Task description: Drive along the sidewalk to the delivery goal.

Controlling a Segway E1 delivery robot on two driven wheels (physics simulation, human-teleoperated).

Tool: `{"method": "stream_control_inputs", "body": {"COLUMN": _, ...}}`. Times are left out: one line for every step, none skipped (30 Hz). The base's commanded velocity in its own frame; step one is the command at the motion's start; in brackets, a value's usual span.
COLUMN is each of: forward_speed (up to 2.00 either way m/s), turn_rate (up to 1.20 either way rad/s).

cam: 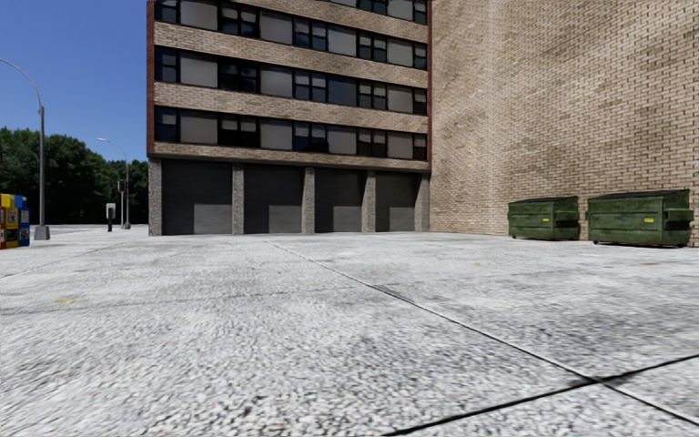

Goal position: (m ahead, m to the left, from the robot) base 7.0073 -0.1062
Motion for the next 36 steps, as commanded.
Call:
{"method": "stream_control_inputs", "body": {"forward_speed": 1.58, "turn_rate": -0.26}}
{"method": "stream_control_inputs", "body": {"forward_speed": 1.58, "turn_rate": -0.26}}
{"method": "stream_control_inputs", "body": {"forward_speed": 1.58, "turn_rate": -0.26}}
{"method": "stream_control_inputs", "body": {"forward_speed": 1.59, "turn_rate": -0.26}}
{"method": "stream_control_inputs", "body": {"forward_speed": 1.59, "turn_rate": -0.26}}
{"method": "stream_control_inputs", "body": {"forward_speed": 1.59, "turn_rate": -0.26}}
{"method": "stream_control_inputs", "body": {"forward_speed": 1.6, "turn_rate": -0.26}}
{"method": "stream_control_inputs", "body": {"forward_speed": 1.6, "turn_rate": -0.26}}
{"method": "stream_control_inputs", "body": {"forward_speed": 1.6, "turn_rate": -0.26}}
{"method": "stream_control_inputs", "body": {"forward_speed": 1.61, "turn_rate": -0.26}}
{"method": "stream_control_inputs", "body": {"forward_speed": 1.62, "turn_rate": -0.24}}
{"method": "stream_control_inputs", "body": {"forward_speed": 1.62, "turn_rate": -0.24}}
{"method": "stream_control_inputs", "body": {"forward_speed": 1.62, "turn_rate": -0.23}}
{"method": "stream_control_inputs", "body": {"forward_speed": 1.62, "turn_rate": -0.22}}
{"method": "stream_control_inputs", "body": {"forward_speed": 1.62, "turn_rate": -0.22}}
{"method": "stream_control_inputs", "body": {"forward_speed": 1.62, "turn_rate": -0.22}}
{"method": "stream_control_inputs", "body": {"forward_speed": 1.62, "turn_rate": -0.22}}
{"method": "stream_control_inputs", "body": {"forward_speed": 1.62, "turn_rate": -0.2}}
{"method": "stream_control_inputs", "body": {"forward_speed": 1.62, "turn_rate": -0.15}}
{"method": "stream_control_inputs", "body": {"forward_speed": 1.62, "turn_rate": -0.14}}
{"method": "stream_control_inputs", "body": {"forward_speed": 1.62, "turn_rate": -0.14}}
{"method": "stream_control_inputs", "body": {"forward_speed": 1.62, "turn_rate": -0.1}}
{"method": "stream_control_inputs", "body": {"forward_speed": 1.62, "turn_rate": -0.08}}
{"method": "stream_control_inputs", "body": {"forward_speed": 1.62, "turn_rate": -0.07}}
{"method": "stream_control_inputs", "body": {"forward_speed": 1.62, "turn_rate": -0.07}}
{"method": "stream_control_inputs", "body": {"forward_speed": 1.62, "turn_rate": -0.07}}
{"method": "stream_control_inputs", "body": {"forward_speed": 1.62, "turn_rate": 0.0}}
{"method": "stream_control_inputs", "body": {"forward_speed": 1.62, "turn_rate": 0.0}}
{"method": "stream_control_inputs", "body": {"forward_speed": 1.62, "turn_rate": 0.0}}
{"method": "stream_control_inputs", "body": {"forward_speed": 1.62, "turn_rate": 0.0}}
{"method": "stream_control_inputs", "body": {"forward_speed": 1.62, "turn_rate": 0.0}}
{"method": "stream_control_inputs", "body": {"forward_speed": 1.62, "turn_rate": 0.0}}
{"method": "stream_control_inputs", "body": {"forward_speed": 1.62, "turn_rate": 0.0}}
{"method": "stream_control_inputs", "body": {"forward_speed": 1.62, "turn_rate": 0.0}}
{"method": "stream_control_inputs", "body": {"forward_speed": 1.7, "turn_rate": 0.0}}
{"method": "stream_control_inputs", "body": {"forward_speed": 1.77, "turn_rate": 0.0}}
